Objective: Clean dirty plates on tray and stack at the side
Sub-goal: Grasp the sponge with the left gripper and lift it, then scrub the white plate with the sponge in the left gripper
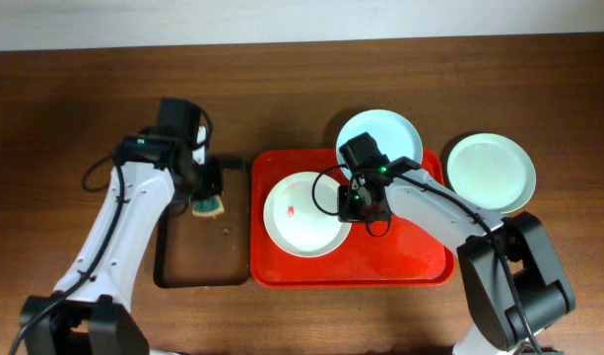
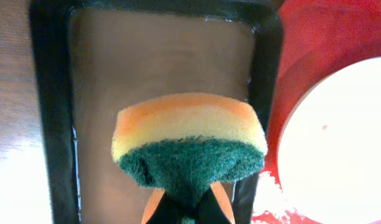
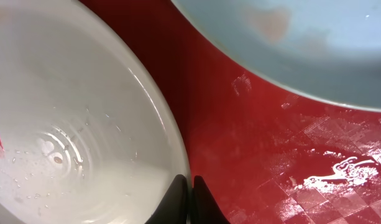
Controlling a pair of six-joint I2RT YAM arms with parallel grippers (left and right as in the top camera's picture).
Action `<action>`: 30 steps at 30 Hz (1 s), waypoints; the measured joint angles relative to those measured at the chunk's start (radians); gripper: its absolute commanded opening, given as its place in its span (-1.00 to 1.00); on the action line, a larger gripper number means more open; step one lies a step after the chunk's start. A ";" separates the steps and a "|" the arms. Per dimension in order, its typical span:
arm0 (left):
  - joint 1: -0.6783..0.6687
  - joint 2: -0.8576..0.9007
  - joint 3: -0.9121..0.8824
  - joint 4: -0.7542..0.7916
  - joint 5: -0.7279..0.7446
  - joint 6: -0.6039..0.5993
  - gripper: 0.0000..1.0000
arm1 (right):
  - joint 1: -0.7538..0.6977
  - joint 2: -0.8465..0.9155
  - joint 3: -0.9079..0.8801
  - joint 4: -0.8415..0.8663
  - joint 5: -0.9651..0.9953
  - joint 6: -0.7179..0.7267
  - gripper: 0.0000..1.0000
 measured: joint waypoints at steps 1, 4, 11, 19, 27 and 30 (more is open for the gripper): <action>0.000 0.000 0.064 0.002 0.008 0.003 -1.00 | 0.000 0.000 0.000 0.000 -0.004 0.005 -0.92; -0.034 0.002 0.107 0.055 0.137 0.002 -1.00 | 0.000 0.000 0.000 0.000 -0.004 0.007 -0.92; -0.299 0.212 0.106 0.179 0.243 -0.024 -1.00 | 0.000 0.000 -0.008 0.003 -0.038 0.053 -0.92; -0.298 0.372 0.106 0.224 0.182 -0.025 -1.00 | 0.000 0.001 -0.009 0.007 -0.042 0.056 -0.92; -0.298 0.383 0.105 0.311 0.179 -0.025 -1.00 | 0.000 0.001 -0.015 0.022 -0.043 0.056 -0.92; -0.302 0.383 0.098 0.344 0.178 -0.025 -1.00 | 0.000 0.001 -0.015 0.022 -0.043 0.056 -0.92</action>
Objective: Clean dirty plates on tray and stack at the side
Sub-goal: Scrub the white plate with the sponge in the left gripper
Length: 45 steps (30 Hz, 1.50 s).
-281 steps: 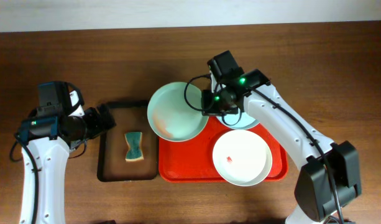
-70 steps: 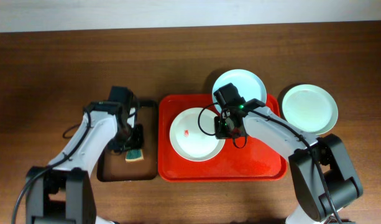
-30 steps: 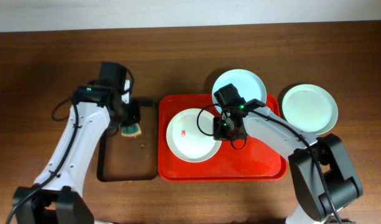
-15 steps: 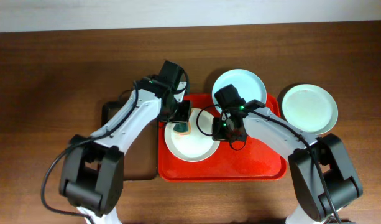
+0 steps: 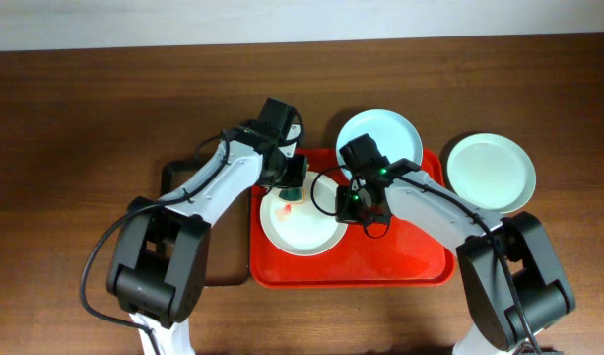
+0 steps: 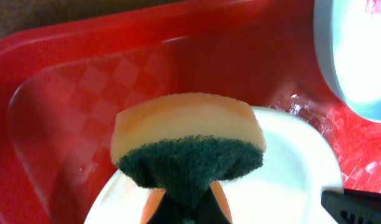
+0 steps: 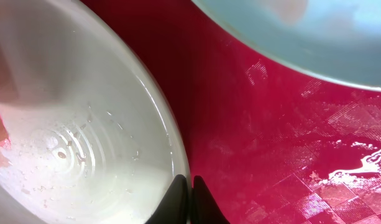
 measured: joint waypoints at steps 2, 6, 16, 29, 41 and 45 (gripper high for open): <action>-0.017 0.001 -0.037 0.055 -0.006 0.000 -1.00 | 0.000 0.000 -0.001 0.000 0.000 0.000 -0.92; -0.032 0.001 -0.073 0.093 -0.011 0.000 -1.00 | 0.000 0.000 -0.001 0.001 0.000 0.000 -0.92; -0.032 -0.065 -0.072 0.079 -0.082 0.000 -1.00 | 0.000 0.000 -0.002 0.003 0.000 0.000 -0.92; 0.058 -0.068 0.034 -0.262 0.046 -0.040 -1.00 | 0.008 0.000 -0.005 0.018 -0.002 0.000 -0.92; -0.006 0.021 0.033 -0.239 -0.086 -0.045 -1.00 | 0.009 0.000 -0.005 0.018 -0.002 0.000 -0.92; -0.023 0.093 0.049 -0.231 -0.089 -0.045 -1.00 | 0.010 0.000 -0.005 0.018 0.001 0.000 -0.92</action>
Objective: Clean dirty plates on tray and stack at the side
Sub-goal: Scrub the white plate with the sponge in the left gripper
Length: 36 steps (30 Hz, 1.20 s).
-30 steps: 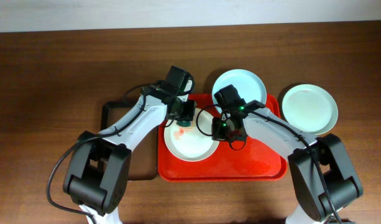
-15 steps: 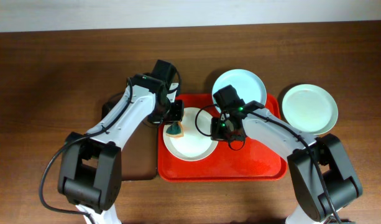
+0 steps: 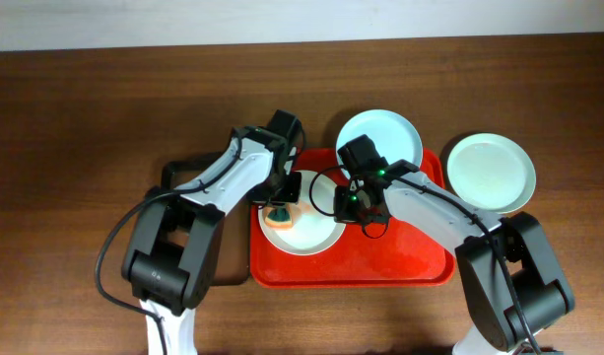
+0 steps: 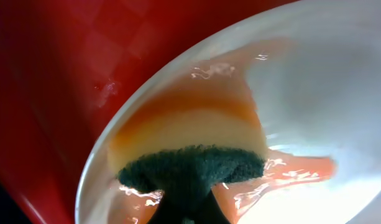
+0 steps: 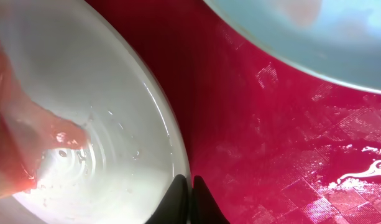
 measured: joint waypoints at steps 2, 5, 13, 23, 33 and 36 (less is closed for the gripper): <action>0.006 0.008 0.008 -0.005 0.027 0.000 -1.00 | 0.000 0.000 0.000 -0.001 0.002 0.000 -0.92; 0.045 0.011 0.010 0.019 0.206 0.004 -1.00 | 0.000 0.000 0.000 -0.002 0.003 0.000 -0.92; 0.113 -0.210 0.004 -0.008 0.163 0.005 -1.00 | 0.000 0.000 0.000 -0.002 0.004 0.000 -0.92; 0.029 -0.078 -0.156 0.182 0.140 -0.041 -1.00 | 0.000 0.000 -0.001 -0.006 0.022 0.000 -0.92; 0.130 -0.146 -0.117 0.068 0.372 0.068 -1.00 | -0.001 0.000 -0.001 -0.002 0.020 -0.021 -0.92; 0.125 -0.169 -0.110 0.056 0.198 0.039 -1.00 | -0.001 0.000 -0.005 0.011 0.000 -0.059 -0.92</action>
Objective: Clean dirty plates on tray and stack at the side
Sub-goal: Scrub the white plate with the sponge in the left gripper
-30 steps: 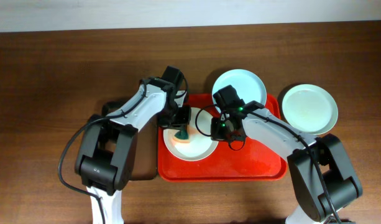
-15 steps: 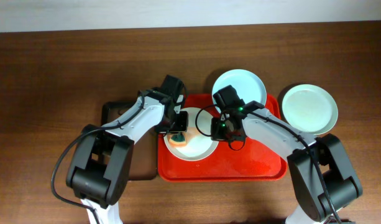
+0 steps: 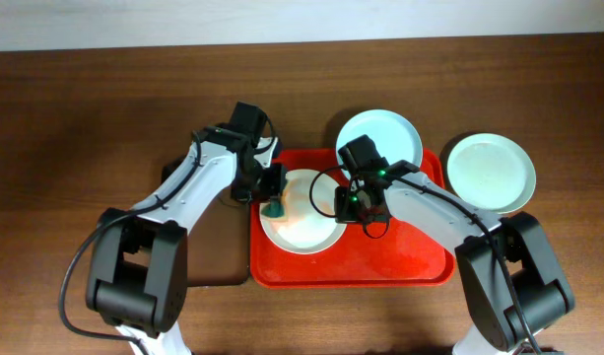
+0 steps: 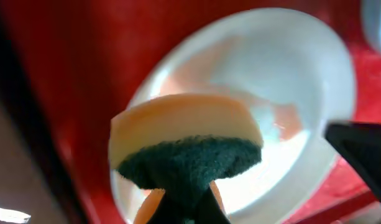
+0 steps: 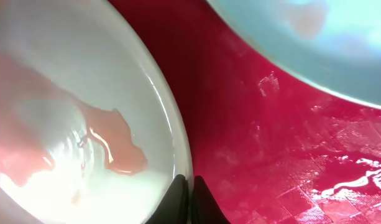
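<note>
A white plate (image 3: 306,222) lies on the red tray (image 3: 400,258), smeared pink inside (image 5: 115,149). My left gripper (image 3: 273,205) is shut on an orange sponge with a green scouring face (image 4: 187,140), held at the plate's left rim. My right gripper (image 5: 190,186) is shut on the plate's right rim (image 5: 181,155). A light blue plate (image 3: 380,133) rests on the tray's far edge. Another light plate (image 3: 491,171) sits on the table to the right of the tray.
A dark tray (image 3: 198,266) lies left of the red tray, mostly under my left arm. Water glistens on the red tray's floor (image 5: 358,180). Brown tabletop (image 3: 75,108) surrounds everything.
The sponge has moved from the plate's middle to its left rim, lifted off the surface. The pink smear has spread across the plate. My right gripper stays on the rim.
My left gripper first held the sponge over the dark tray while the right pinched the white plate's rim, with a red stain on the plate. Then the sponge was over the plate's far edge, then pressed into its centre, smearing pink. Now it is at the left rim.
</note>
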Controlling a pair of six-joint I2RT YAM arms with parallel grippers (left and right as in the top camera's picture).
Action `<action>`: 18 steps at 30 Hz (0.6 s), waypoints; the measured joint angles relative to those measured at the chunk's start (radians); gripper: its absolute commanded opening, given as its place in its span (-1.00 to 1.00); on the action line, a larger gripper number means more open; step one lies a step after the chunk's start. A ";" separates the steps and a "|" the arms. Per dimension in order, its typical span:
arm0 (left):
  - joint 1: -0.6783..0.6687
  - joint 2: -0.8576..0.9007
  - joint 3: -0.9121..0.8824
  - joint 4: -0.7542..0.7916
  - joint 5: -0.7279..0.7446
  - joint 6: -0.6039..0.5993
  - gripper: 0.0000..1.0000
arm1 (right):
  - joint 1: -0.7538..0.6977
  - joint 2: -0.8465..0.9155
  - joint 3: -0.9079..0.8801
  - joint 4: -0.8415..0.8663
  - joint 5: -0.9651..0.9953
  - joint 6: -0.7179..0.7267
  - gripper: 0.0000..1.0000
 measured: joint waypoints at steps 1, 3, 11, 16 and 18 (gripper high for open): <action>-0.006 0.000 0.000 0.003 -0.038 -0.014 -1.00 | 0.000 0.000 0.000 0.002 -0.002 -0.005 -0.92; -0.019 0.000 -0.007 0.013 -0.068 -0.024 -1.00 | 0.000 0.000 -0.001 0.010 -0.015 -0.028 -0.92; -0.081 0.000 -0.021 0.035 -0.147 -0.061 -1.00 | 0.007 0.004 -0.002 0.022 -0.027 -0.050 -0.92; -0.081 0.009 -0.038 0.047 -0.169 -0.077 -1.00 | 0.007 0.004 -0.002 0.023 -0.027 -0.049 -0.92; -0.082 0.056 -0.038 0.064 -0.169 -0.079 -1.00 | 0.007 0.005 -0.002 0.023 -0.027 -0.050 -0.92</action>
